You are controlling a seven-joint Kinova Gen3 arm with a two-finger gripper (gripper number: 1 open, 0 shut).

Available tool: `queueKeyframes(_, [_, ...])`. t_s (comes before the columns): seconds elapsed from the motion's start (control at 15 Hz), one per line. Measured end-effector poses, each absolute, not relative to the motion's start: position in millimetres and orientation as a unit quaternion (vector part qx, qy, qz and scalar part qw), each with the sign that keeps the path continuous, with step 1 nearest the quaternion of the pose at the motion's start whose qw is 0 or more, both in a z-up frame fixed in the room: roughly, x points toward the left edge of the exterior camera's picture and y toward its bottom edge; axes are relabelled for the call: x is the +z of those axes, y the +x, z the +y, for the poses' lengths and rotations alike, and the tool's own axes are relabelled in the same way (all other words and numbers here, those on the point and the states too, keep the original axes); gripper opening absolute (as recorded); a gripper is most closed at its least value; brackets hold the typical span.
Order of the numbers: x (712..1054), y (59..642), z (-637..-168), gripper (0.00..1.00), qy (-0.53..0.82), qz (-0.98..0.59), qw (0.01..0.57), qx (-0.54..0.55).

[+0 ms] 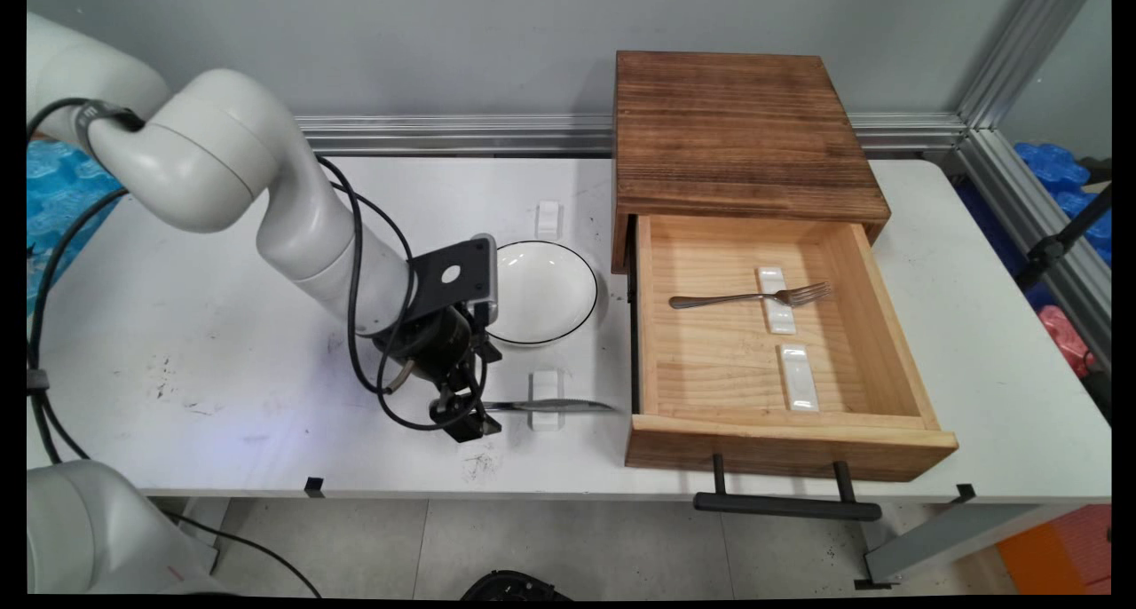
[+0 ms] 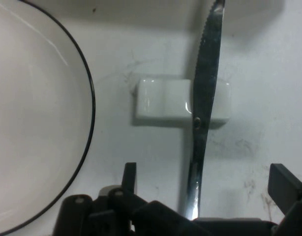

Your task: Pick up the knife from the right of the white plate

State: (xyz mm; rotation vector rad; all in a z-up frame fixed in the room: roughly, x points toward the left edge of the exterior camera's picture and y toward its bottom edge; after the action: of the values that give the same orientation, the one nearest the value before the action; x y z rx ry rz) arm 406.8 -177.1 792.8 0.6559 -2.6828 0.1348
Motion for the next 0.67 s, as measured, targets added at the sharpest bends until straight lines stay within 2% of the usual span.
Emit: queueKeyframes(0.67, [783.6, 400.8, -173.4, 1.00, 0.218, -0.957, 0.180, 0.058])
